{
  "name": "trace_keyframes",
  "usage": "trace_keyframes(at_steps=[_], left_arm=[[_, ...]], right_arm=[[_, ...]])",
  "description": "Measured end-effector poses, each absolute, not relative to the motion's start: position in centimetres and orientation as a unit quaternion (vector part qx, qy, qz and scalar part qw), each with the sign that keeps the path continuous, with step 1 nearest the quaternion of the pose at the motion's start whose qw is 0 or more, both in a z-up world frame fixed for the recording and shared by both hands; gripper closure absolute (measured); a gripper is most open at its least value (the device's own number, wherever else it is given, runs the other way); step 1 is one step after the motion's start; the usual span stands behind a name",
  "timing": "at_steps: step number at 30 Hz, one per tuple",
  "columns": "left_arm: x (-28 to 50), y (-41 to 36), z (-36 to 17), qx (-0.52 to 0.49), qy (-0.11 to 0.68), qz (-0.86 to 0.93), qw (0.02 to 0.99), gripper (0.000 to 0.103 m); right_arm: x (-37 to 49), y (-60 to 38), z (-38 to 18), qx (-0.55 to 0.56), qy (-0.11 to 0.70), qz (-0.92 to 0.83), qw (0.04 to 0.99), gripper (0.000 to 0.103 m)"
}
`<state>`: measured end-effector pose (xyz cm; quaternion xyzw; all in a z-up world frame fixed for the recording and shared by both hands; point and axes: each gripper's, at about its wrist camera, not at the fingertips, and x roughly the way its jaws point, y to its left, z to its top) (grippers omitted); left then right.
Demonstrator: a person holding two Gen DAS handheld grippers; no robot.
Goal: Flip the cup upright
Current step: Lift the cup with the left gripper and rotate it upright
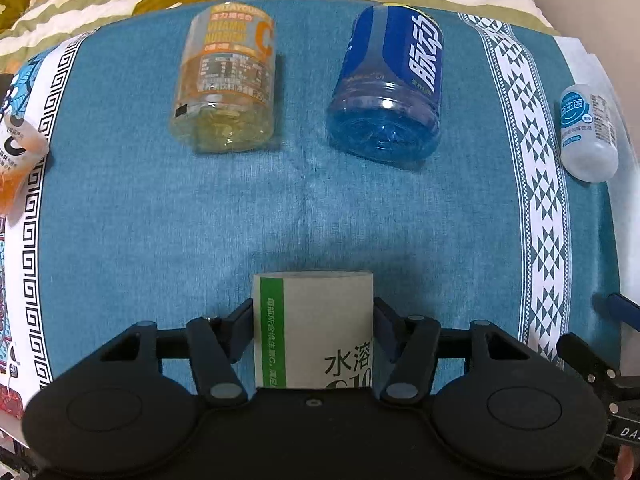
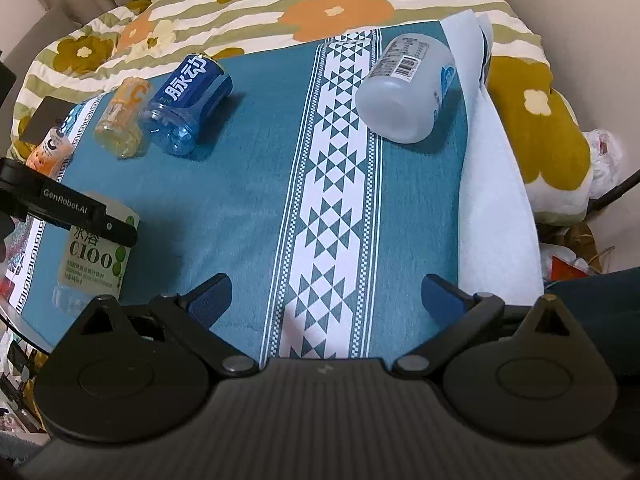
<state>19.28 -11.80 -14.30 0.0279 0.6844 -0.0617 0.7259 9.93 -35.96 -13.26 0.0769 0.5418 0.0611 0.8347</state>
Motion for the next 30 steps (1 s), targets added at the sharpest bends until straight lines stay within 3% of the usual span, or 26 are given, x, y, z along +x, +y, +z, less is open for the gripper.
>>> trace_keyframes(at_steps=[8, 14, 20, 30], left_arm=[[18.1, -10.6, -11.0, 0.001, 0.657, -0.076, 0.750, 0.041], [14.7, -9.2, -7.1, -0.039, 0.516, -0.080, 0.852, 0.040], [11.5, -8.5, -8.9, -0.060, 0.372, -0.077, 0.923, 0.039], [10.9, -8.2, -12.9, -0.042, 0.243, -0.070, 0.966, 0.038]], right_arm=[[9.6, -35.7, -11.9, 0.080, 0.527, 0.060, 0.844, 0.000], [8.9, -35.2, -10.7, 0.074, 0.513, 0.061, 0.853, 0.000], [7.9, -33.7, -10.5, 0.044, 0.517, 0.064, 0.852, 0.000], [6.3, -31.5, -11.4, -0.017, 0.509, 0.053, 0.859, 0.000]])
